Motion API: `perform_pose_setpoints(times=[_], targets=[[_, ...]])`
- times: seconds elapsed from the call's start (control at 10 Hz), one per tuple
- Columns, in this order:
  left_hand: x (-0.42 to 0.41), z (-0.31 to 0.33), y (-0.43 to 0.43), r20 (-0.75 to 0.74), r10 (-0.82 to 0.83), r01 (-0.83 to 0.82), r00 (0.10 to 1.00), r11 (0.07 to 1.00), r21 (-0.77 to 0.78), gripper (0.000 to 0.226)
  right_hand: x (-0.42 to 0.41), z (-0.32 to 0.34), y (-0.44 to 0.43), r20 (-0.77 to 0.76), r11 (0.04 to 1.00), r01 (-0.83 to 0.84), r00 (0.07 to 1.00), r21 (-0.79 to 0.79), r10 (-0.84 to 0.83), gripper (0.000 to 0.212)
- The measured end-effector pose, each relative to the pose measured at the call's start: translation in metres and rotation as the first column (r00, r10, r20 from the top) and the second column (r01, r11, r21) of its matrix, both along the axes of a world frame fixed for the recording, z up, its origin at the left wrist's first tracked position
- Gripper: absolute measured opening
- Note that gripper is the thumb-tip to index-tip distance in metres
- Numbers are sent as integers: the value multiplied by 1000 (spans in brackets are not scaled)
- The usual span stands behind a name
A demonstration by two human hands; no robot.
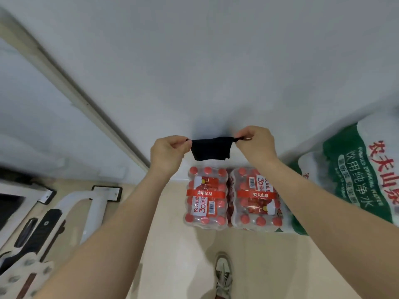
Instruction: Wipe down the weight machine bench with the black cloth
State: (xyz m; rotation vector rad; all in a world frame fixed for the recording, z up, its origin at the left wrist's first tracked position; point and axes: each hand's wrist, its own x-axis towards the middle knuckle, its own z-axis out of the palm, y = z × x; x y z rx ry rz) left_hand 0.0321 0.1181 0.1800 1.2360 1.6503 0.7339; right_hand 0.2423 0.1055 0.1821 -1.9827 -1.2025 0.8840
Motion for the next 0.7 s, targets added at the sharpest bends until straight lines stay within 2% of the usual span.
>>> perform_pose_setpoints(times=[0.2, 0.3, 0.4, 0.5, 0.6, 0.7], targets=[[-17, -90, -76, -53, -29, 16, 998, 973, -228, 11, -11, -100, -82, -33, 976, -104, 995, -191, 99, 30], [-30, -128, -125, -56, -73, 54, 996, 958, -282, 19, -23, -135, -136, 9, 959, -154, 987, -237, 160, 26], [-37, -147, -154, -72, -113, 86, 991, 947, -310, 21, -30, -154, -170, 64, 958, -193, 975, -211, 211, 27], [-44, -164, -172, -94, -137, 99, 986, 938, -331, 9, -38, -170, -190, 107, 949, -231, 960, -216, 258, 28], [-48, -180, -183, -150, -239, 169, 959, 913, -371, 24, -46, -176, -201, 125, 910, -317, 925, -267, 359, 28], [-52, -190, -192, -215, -385, 242, 898, 838, -489, 45, -54, -181, -208, 97, 834, -379, 887, -401, 451, 41]])
